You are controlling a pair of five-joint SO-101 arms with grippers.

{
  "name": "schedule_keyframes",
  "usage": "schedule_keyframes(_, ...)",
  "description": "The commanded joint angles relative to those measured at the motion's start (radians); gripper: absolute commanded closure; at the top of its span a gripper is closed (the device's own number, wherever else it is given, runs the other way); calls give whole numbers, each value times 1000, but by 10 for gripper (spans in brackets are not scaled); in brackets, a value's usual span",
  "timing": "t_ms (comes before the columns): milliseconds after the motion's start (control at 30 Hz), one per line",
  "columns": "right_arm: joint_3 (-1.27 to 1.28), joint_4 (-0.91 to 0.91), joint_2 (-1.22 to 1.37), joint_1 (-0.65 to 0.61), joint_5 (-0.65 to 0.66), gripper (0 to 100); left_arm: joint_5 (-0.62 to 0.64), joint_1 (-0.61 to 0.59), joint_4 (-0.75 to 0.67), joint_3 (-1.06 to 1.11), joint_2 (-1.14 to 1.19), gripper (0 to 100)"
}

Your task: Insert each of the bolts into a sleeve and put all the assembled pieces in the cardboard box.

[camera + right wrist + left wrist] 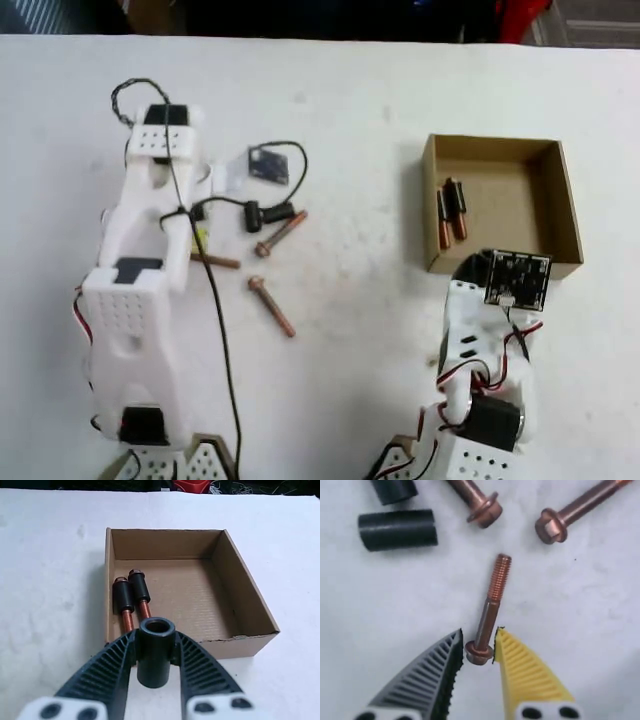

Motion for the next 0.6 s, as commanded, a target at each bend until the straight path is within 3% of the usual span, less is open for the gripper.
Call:
schedule_keyframes(0, -9, -7, -13, -1, -2, 981, 193, 19, 15, -48, -140, 865)
schedule_keyframes(333, -8, -7, -13, -1, -2, 981, 1056, 130, 18, -38, -317, 865)
schedule_keyframes(567, 18, -39, -13, -1, -2, 980, 1398, 130, 21, -35, -371, 865)
